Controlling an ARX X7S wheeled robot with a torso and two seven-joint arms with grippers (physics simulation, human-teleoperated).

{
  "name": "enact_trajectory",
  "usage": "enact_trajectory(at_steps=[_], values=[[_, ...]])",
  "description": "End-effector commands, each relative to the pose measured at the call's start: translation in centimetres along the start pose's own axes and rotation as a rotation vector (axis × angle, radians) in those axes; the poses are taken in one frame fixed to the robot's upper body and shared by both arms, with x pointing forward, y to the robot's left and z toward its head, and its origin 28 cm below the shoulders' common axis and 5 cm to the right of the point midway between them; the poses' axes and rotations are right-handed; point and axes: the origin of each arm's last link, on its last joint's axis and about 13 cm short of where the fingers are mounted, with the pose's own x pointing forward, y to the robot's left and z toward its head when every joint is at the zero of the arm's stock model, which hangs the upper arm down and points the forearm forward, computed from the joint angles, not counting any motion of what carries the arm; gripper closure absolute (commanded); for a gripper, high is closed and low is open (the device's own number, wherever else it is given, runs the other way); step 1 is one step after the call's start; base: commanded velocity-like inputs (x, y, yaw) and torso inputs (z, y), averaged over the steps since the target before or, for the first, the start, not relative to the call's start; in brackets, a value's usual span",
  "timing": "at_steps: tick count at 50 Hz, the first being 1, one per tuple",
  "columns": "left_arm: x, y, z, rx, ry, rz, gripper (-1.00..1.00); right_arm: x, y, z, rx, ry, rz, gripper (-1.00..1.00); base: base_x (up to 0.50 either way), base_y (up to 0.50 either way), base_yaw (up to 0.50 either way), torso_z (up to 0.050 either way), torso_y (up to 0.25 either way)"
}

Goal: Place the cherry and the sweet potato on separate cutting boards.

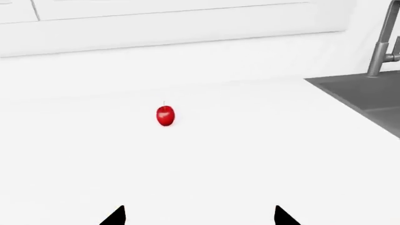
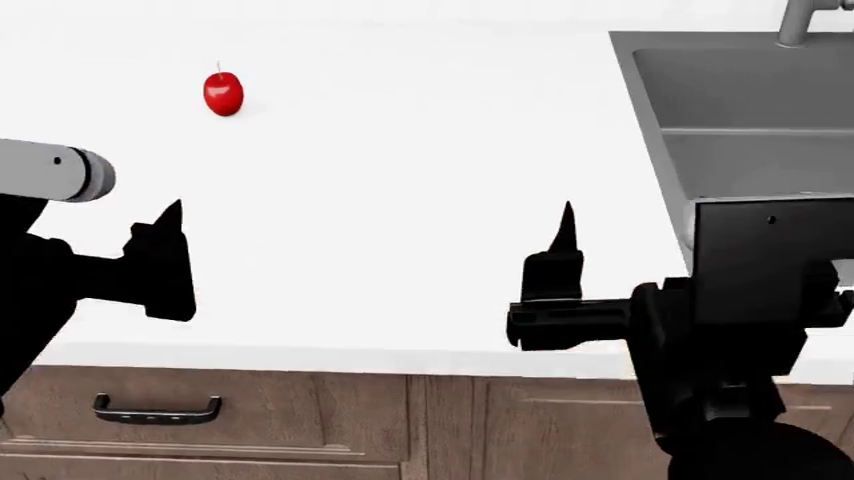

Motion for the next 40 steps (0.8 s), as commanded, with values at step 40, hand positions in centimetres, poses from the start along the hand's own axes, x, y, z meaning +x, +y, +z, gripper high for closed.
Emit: enact_trajectory(at_steps=[40], values=[[1.1, 0.2, 0.0, 0.009, 0.043, -0.025, -1.00, 0.8, -0.8, 0.6, 0.032, 0.044, 0.047, -1.00, 0.42, 0.04, 0.00, 0.000, 0.000]])
